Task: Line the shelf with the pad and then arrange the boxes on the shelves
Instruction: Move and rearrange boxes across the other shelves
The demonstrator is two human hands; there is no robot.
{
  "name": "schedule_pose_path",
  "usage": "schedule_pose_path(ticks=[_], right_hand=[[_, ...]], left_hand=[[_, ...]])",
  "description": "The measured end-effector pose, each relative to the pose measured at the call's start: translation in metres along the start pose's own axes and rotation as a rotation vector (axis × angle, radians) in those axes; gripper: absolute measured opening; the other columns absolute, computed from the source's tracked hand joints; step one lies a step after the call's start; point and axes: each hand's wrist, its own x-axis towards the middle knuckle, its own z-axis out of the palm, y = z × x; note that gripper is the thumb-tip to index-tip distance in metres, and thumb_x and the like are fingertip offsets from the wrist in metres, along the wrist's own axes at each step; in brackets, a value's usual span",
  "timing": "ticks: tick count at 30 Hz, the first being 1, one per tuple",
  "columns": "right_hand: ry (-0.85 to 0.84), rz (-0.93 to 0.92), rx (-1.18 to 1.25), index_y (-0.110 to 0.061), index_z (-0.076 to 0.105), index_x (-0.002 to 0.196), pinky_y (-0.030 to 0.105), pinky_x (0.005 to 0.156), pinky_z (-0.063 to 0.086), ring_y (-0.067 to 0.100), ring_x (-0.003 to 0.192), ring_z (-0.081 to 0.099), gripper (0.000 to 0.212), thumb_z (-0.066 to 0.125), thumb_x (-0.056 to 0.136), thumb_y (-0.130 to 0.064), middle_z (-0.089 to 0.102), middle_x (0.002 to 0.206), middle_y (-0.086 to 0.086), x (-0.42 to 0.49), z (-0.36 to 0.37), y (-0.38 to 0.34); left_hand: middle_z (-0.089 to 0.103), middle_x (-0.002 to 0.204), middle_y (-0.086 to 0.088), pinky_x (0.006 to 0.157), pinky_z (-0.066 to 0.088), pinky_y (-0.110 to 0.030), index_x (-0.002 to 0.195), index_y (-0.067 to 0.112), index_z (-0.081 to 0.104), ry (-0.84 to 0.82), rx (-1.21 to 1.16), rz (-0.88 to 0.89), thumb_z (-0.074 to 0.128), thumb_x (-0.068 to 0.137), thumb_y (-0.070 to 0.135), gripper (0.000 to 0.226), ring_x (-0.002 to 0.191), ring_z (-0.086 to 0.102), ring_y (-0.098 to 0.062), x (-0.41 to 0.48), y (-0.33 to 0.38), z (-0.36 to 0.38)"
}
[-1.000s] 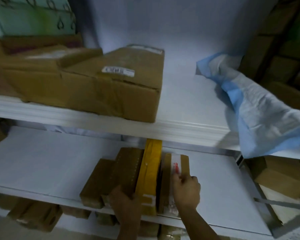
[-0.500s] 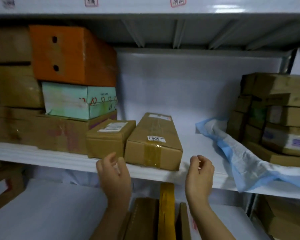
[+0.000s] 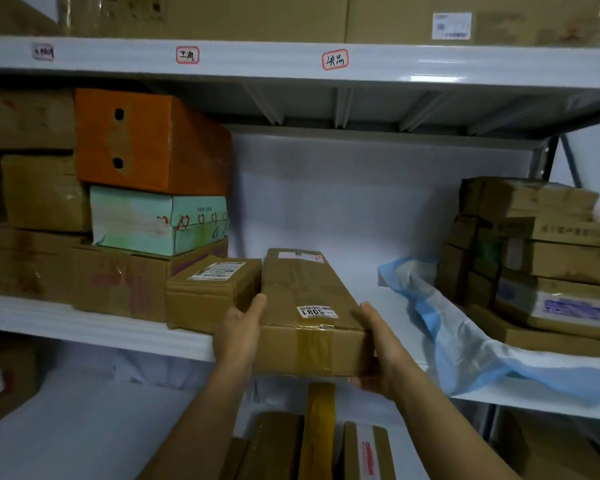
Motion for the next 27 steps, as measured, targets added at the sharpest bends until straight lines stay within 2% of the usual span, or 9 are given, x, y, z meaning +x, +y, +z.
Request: schedule_pose_path(ticks=[2, 5, 7, 10, 14, 16, 18, 23, 27], right_hand=[[-0.03, 0.01, -0.001, -0.016, 0.053, 0.106, 0.032, 0.055, 0.048, 0.028, 0.085, 0.059, 0.046, 0.056, 0.084, -0.056, 0.061, 0.096, 0.014, 0.002, -0.006, -0.002], [-0.089, 0.008, 0.018, -0.017, 0.057, 0.096, 0.03, 0.056, 0.048, 0.027, 0.082, 0.06, 0.034, 0.057, 0.085, -0.049, 0.064, 0.089, 0.014, 0.005, -0.016, 0.002], [-0.098, -0.002, 0.057, -0.017, 0.058, 0.095, 0.031, 0.06, 0.049, 0.028, 0.085, 0.061, 0.031, 0.06, 0.084, -0.046, 0.066, 0.09, 0.015, 0.004, -0.02, 0.013], [-0.093, 0.01, 0.12, -0.017, 0.06, 0.099, 0.032, 0.06, 0.05, 0.03, 0.092, 0.062, 0.029, 0.062, 0.084, -0.041, 0.069, 0.097, 0.017, 0.0, -0.024, 0.038], [-0.194, 0.089, 0.129, -0.006, 0.061, 0.113, 0.031, 0.052, 0.051, 0.03, 0.083, 0.061, 0.056, 0.076, 0.064, -0.028, 0.069, 0.099, 0.019, -0.013, -0.04, 0.079], [-0.252, 0.118, 0.053, -0.003, 0.061, 0.115, 0.035, 0.058, 0.053, 0.033, 0.086, 0.062, 0.075, 0.074, 0.042, -0.019, 0.069, 0.099, 0.021, -0.02, -0.049, 0.097], [-0.294, 0.144, 0.003, -0.005, 0.057, 0.119, 0.04, 0.068, 0.055, 0.036, 0.098, 0.062, 0.085, 0.073, 0.036, -0.011, 0.069, 0.107, 0.021, -0.028, -0.057, 0.116], [-0.448, 0.172, -0.078, -0.017, 0.049, 0.128, 0.042, 0.076, 0.055, 0.036, 0.099, 0.065, 0.077, 0.069, 0.059, 0.013, 0.07, 0.109, 0.016, -0.066, -0.067, 0.159], [-0.418, 0.281, -0.299, -0.021, 0.033, 0.139, 0.033, 0.068, 0.058, 0.03, 0.091, 0.066, 0.1, 0.067, 0.057, 0.024, 0.067, 0.107, 0.016, -0.084, -0.072, 0.21]], left_hand=[[0.066, 0.1, -0.011, 0.088, 0.05, -0.042, 0.094, 0.013, 0.058, -0.148, -0.104, -0.118, 0.058, 0.088, 0.044, 0.031, 0.09, 0.061, -0.029, -0.004, 0.0, 0.001], [0.067, 0.107, -0.013, 0.097, 0.047, -0.047, 0.113, 0.013, 0.06, -0.31, -0.214, -0.247, 0.066, 0.084, 0.037, 0.039, 0.097, 0.062, -0.03, -0.004, -0.007, 0.001], [0.068, 0.1, -0.013, 0.102, 0.044, -0.049, 0.111, 0.012, 0.062, -0.351, -0.219, -0.282, 0.071, 0.079, 0.035, 0.04, 0.091, 0.063, -0.029, 0.0, -0.013, -0.002], [0.071, 0.104, -0.017, 0.097, 0.049, -0.049, 0.109, 0.011, 0.064, -0.408, -0.173, -0.311, 0.074, 0.073, 0.028, 0.041, 0.1, 0.064, -0.034, 0.003, -0.019, -0.003], [0.073, 0.102, -0.016, 0.087, 0.055, -0.05, 0.111, 0.011, 0.065, -0.519, -0.107, -0.289, 0.08, 0.061, 0.032, 0.056, 0.095, 0.068, -0.035, -0.005, -0.033, -0.001], [0.073, 0.102, -0.013, 0.081, 0.057, -0.048, 0.111, 0.015, 0.064, -0.552, -0.12, -0.271, 0.085, 0.06, 0.033, 0.058, 0.093, 0.069, -0.034, -0.013, -0.045, -0.003], [0.074, 0.101, -0.013, 0.081, 0.057, -0.045, 0.112, 0.014, 0.064, -0.601, -0.149, -0.258, 0.08, 0.068, 0.026, 0.049, 0.092, 0.07, -0.032, -0.023, -0.06, -0.009], [0.07, 0.111, -0.016, 0.088, 0.053, -0.047, 0.124, 0.007, 0.055, -0.759, -0.125, -0.316, 0.088, 0.056, 0.02, 0.077, 0.101, 0.067, -0.033, -0.043, -0.099, -0.034], [0.065, 0.119, -0.01, 0.074, 0.054, -0.042, 0.13, 0.018, 0.048, -0.832, -0.106, -0.389, 0.08, 0.06, 0.022, 0.078, 0.104, 0.062, -0.027, -0.059, -0.12, -0.051]])
